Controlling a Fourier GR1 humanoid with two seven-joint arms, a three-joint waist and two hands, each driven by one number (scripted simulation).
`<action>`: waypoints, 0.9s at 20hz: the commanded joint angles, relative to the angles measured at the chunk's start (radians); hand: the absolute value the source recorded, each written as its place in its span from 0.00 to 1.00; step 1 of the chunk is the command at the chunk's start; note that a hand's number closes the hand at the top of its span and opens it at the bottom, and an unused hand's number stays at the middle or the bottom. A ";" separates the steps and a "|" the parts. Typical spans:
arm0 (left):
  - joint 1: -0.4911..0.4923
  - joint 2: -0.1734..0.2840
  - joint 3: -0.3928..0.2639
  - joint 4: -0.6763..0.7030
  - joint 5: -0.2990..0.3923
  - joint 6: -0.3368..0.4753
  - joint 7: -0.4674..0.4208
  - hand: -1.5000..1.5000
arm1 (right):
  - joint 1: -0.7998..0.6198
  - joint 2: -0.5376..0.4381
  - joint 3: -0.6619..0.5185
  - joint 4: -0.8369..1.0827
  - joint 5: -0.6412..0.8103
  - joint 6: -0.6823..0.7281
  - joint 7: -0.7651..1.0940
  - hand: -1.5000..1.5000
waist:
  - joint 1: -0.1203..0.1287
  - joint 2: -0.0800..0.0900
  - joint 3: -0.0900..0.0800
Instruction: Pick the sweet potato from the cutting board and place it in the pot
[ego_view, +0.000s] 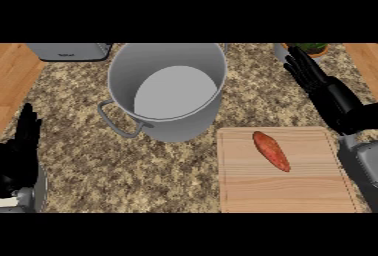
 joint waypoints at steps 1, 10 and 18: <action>-0.005 -0.026 -0.057 -0.059 0.001 -0.031 0.028 0.50 | 0.015 -0.003 -0.012 0.021 -0.003 0.050 -0.046 0.00 | -0.021 0.028 -0.042; -0.034 -0.174 -0.310 -0.102 0.216 -0.334 0.099 0.50 | 0.021 -0.117 0.161 0.368 0.460 -0.149 0.013 0.00 | 0.018 0.060 -0.044; -0.012 -0.160 -0.273 -0.107 0.277 -0.386 0.140 0.50 | -0.106 -0.123 0.291 0.373 0.650 -0.039 0.036 0.00 | -0.017 0.028 -0.044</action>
